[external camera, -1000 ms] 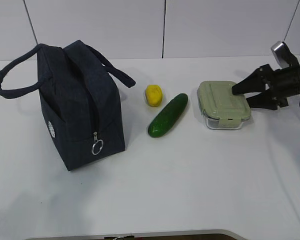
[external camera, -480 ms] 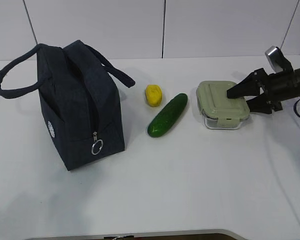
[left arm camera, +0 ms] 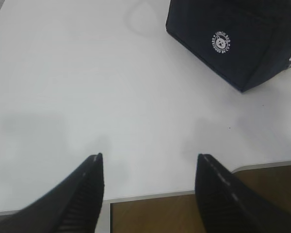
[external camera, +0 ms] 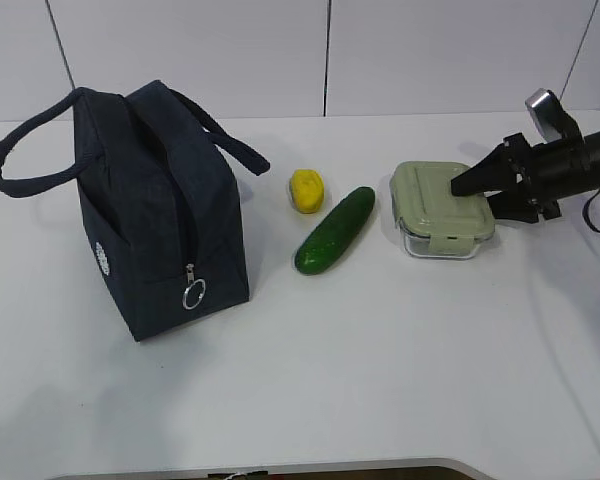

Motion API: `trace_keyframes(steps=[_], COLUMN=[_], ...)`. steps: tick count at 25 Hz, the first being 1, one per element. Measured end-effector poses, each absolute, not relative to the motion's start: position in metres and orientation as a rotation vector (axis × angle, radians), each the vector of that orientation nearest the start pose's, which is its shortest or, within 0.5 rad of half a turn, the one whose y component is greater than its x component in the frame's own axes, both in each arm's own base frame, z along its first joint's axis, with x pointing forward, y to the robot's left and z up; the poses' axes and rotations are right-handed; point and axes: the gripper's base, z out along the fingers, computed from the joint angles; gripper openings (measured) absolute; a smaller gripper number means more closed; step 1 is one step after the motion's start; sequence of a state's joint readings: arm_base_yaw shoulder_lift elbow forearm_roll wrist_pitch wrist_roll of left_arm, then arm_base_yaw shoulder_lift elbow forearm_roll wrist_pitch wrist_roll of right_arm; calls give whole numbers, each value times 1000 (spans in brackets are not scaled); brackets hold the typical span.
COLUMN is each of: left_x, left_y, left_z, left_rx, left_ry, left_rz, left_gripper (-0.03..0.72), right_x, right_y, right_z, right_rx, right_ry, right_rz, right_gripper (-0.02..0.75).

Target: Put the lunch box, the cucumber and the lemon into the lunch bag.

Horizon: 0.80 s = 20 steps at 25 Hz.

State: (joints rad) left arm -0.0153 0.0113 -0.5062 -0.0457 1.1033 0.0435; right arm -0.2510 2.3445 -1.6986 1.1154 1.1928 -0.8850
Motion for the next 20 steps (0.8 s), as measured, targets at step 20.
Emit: trace_keyframes(steps=[20], left_x=[-6], left_y=[-4], left_z=[276], left_rx=[65], left_ry=[2090], left_rz=[-38], left_gripper=[431], right_x=[463], right_y=[-40], right_z=[135], right_rx=[-9], right_ry=[2486], right_rz=[1270], right_gripper=[405])
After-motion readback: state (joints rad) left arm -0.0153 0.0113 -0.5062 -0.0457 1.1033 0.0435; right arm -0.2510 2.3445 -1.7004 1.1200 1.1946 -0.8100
